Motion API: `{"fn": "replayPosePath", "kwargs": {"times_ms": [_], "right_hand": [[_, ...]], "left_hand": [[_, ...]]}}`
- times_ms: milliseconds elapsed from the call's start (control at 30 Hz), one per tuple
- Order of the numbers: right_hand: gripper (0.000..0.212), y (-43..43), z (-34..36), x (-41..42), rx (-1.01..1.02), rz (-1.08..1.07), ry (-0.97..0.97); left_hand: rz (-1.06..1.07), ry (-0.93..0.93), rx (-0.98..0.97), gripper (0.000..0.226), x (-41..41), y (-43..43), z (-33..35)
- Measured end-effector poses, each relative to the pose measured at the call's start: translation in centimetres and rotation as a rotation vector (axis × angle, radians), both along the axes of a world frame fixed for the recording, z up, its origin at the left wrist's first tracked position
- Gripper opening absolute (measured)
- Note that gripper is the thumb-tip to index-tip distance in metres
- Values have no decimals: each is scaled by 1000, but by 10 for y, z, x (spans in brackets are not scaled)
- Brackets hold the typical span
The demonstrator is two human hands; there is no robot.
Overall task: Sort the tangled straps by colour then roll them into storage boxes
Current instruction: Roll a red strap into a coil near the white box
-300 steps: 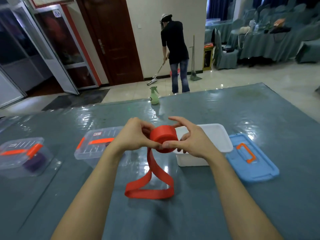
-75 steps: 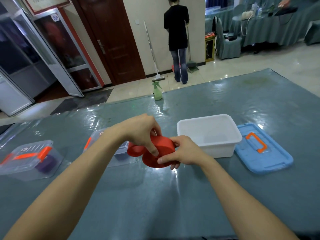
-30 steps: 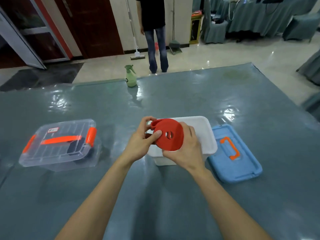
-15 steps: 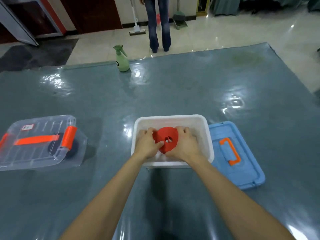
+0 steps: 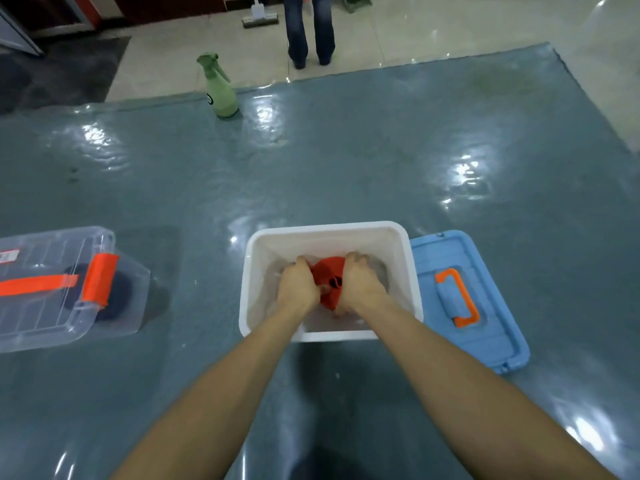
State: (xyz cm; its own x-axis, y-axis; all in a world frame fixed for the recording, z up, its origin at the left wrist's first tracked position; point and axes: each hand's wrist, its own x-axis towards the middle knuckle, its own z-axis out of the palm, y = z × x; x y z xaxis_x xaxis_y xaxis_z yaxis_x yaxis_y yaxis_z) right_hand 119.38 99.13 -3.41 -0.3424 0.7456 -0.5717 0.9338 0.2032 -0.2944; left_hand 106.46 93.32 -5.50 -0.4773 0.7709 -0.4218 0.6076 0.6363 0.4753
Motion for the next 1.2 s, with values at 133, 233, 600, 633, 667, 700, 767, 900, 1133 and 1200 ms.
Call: {"fn": "replayPosePath", "kwargs": {"times_ms": [133, 233, 600, 633, 667, 700, 767, 900, 1133, 1200], "right_hand": [[108, -1, 14, 2, -77, 1, 25], [21, -1, 43, 24, 268, 49, 177], [41, -13, -21, 204, 341, -521, -50], [38, -17, -28, 209, 333, -516, -37], [35, -21, -32, 211, 335, -519, -9], [32, -22, -35, 212, 336, -528, 27], [28, -22, -35, 213, 349, -561, 102], [24, -8, -2, 220, 561, -661, 221], [20, 25, 103, 193, 990, -447, 545], [19, 31, 120, 161, 936, -288, 604]], "left_hand": [[33, -21, 31, 48, 0, -2, -3], [26, -5, 23, 57, -3, 0, 0], [-76, 167, -141, 56, -8, -5, 15], [-90, 181, -151, 55, -8, -5, 18], [-103, 183, -160, 55, -7, -4, 21], [-114, 173, -166, 55, -7, -3, 24], [-127, 126, -148, 56, -7, -2, 32], [-111, 103, 180, 35, -13, -17, 51], [165, 263, 803, 12, -39, -98, 60], [308, 170, 802, 14, -45, -112, 56]]}}
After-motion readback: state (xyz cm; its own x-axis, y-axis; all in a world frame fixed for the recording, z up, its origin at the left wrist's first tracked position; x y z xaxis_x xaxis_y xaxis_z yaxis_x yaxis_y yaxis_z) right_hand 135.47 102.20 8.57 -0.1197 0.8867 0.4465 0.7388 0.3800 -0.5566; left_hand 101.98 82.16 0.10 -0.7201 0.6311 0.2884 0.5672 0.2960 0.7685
